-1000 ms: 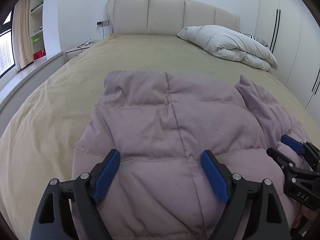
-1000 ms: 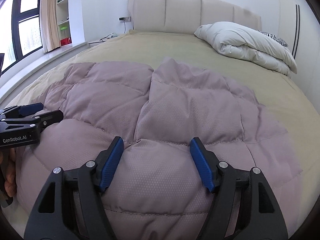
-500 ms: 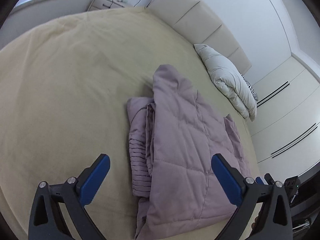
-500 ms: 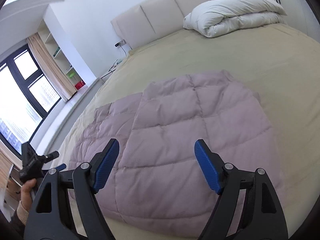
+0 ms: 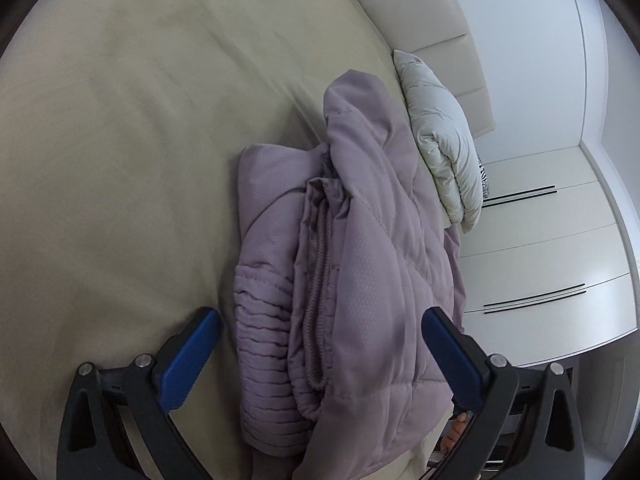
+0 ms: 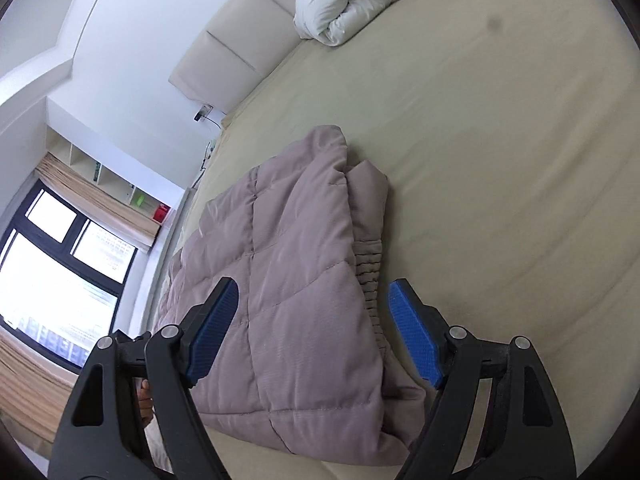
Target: Fold large clothes
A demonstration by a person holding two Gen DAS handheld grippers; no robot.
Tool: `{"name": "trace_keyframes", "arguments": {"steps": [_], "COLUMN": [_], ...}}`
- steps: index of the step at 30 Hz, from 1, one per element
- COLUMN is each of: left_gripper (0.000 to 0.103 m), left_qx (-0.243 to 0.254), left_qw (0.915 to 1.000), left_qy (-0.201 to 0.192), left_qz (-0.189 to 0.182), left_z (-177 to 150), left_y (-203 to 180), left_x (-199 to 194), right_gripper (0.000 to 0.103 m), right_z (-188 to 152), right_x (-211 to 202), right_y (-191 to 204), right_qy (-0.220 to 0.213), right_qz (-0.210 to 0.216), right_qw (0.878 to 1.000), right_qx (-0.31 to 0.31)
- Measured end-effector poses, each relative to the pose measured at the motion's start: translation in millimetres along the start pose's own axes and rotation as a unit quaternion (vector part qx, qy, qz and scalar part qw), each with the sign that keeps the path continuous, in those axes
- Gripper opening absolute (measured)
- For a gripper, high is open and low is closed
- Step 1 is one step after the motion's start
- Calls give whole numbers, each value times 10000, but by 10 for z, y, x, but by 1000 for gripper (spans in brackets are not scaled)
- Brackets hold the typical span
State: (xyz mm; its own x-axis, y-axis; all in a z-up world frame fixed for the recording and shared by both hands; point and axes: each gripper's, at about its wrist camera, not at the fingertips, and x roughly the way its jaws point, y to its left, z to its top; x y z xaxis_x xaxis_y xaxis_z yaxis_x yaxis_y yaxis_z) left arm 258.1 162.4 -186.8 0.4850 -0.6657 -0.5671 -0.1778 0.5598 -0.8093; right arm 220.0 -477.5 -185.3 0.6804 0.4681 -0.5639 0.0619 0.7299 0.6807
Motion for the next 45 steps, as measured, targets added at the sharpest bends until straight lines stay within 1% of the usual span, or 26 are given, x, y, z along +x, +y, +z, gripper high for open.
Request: {"name": "trace_keyframes", "arguments": {"steps": [2,6,10,12,15,17,19,21,22,24,27,33,35,36,38,40,43,45], "left_gripper": [88,88,88,88,79,73,71,71,71,71,72,71,67,66,59,54,46,42], "left_qx": [15,222,239,267,310,260,257,261,260,214,180,217,260,303,422,513,765,983], "left_qw": [9997,9987,9980,9978,9972,9971,9969,9968,9967,9965,9961,9962,9965,9967,9968,9965,9940,9902], "left_qy": [197,452,564,598,673,705,728,740,748,780,820,809,772,736,677,632,586,536], "left_qz": [-110,-78,-140,-88,-65,-133,-171,-181,-187,-228,-263,-256,-195,-136,30,185,521,833], "left_z": [7,-9,16,17,2,8,6,4,5,19,34,70,69,67,37,12,-11,-38], "left_y": [-29,-84,-78,-100,-151,-123,-113,-108,-103,-71,-36,22,-10,-45,-109,-191,-348,-502], "left_x": [85,209,234,235,294,300,303,317,318,309,312,291,318,334,347,357,339,340], "right_gripper": [78,78,78,78,78,78,78,78,78,78,78,80,80,79,78,75,62,50], "right_z": [23,66,105,166,269,336,394,445,470,517,601,605,609,608,592,564,553,546], "right_x": [78,207,307,370,494,557,634,747,824,927,1077,1433,1546,1595,1682,1729,1732,1702], "right_y": [-139,-338,-409,-472,-518,-553,-583,-596,-604,-588,-528,-241,-169,-126,-2,110,257,416], "right_qy": [88,229,424,509,585,600,610,719,821,904,1028,1724,1905,1972,2047,2100,2089,2028], "right_qz": [178,511,645,654,678,712,755,715,642,628,745,733,671,625,439,290,13,-279], "right_qw": [9996,9974,9957,9950,9938,9934,9927,9921,9919,9914,9895,9823,9793,9782,9769,9755,9750,9735], "right_qx": [176,452,519,557,654,670,712,738,732,703,694,51,-119,-196,-422,-590,-761,-1016]}}
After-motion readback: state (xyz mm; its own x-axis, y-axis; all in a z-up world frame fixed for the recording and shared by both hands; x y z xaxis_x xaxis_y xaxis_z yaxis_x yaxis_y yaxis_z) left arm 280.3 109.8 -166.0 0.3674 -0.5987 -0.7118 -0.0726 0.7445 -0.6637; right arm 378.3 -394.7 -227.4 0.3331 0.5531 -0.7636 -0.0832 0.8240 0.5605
